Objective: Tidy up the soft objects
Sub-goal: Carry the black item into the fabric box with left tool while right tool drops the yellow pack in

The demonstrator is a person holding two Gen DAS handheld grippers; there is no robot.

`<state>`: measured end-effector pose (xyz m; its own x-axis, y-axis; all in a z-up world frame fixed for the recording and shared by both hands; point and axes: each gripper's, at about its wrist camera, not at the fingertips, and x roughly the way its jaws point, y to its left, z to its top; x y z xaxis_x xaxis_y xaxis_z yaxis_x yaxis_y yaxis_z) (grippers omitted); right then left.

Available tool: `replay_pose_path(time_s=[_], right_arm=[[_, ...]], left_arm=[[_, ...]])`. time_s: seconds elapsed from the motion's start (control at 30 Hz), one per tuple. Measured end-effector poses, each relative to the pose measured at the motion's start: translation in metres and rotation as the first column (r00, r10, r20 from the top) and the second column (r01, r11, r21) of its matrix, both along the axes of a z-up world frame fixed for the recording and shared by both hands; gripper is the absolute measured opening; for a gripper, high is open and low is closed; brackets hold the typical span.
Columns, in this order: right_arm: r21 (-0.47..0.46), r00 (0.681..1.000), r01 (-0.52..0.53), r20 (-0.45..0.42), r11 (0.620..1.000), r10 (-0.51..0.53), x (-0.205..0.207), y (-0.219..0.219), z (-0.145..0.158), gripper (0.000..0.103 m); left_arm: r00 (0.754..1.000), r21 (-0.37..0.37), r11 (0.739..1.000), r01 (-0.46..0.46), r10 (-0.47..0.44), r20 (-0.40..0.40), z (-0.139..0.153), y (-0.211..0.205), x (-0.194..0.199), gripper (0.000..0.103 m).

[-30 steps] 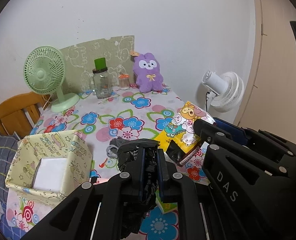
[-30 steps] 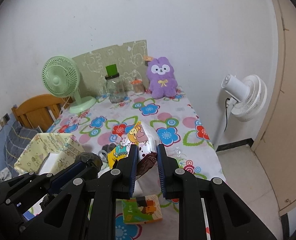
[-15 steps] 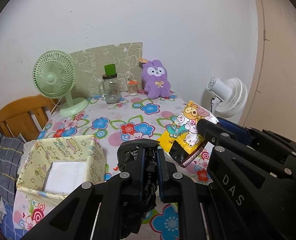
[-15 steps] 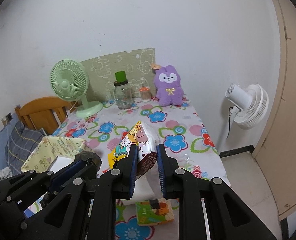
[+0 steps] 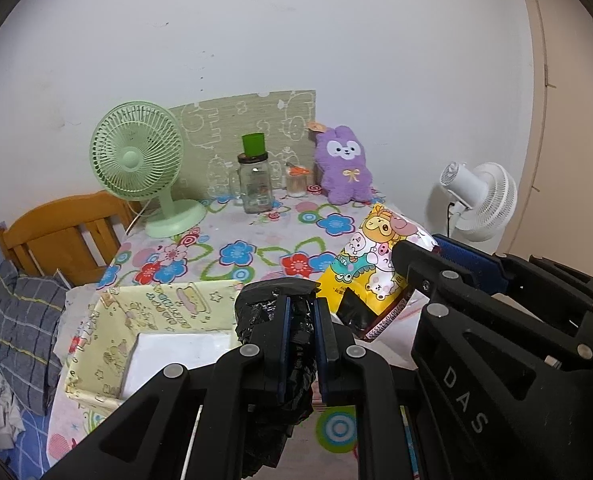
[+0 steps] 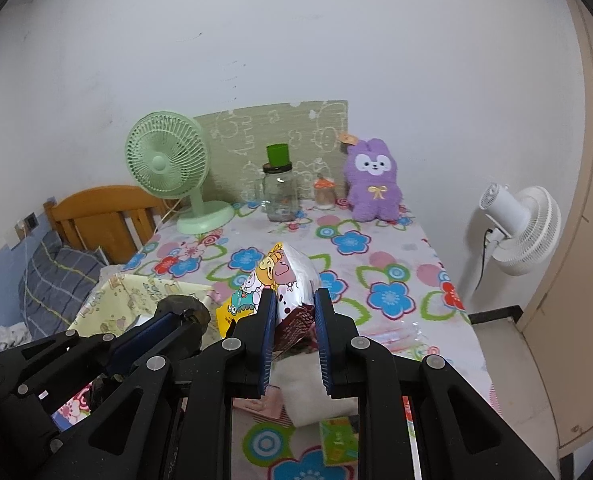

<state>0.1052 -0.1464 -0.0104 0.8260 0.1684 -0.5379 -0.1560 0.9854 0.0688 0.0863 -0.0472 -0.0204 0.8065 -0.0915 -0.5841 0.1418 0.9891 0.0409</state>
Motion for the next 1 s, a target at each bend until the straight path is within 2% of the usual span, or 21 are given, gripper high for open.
replay_pose_path(time_s=[0.53,1.0], right_arm=[[-0.012,0.994,-0.104,-0.021,0.994,0.104,0.021,0.06,-0.001,0.022],[-0.012,0.978,-0.198,-0.071,0.98,0.197,0.044,0.107,-0.017,0.022]], left_arm=[[0.998,0.003,0.998,-0.062,0.062,0.003,-0.001,0.056,0.014,0.009],[0.99,0.004,0.991,-0.136,0.136,-0.037,-0.017,0.1,0.032,0.009]])
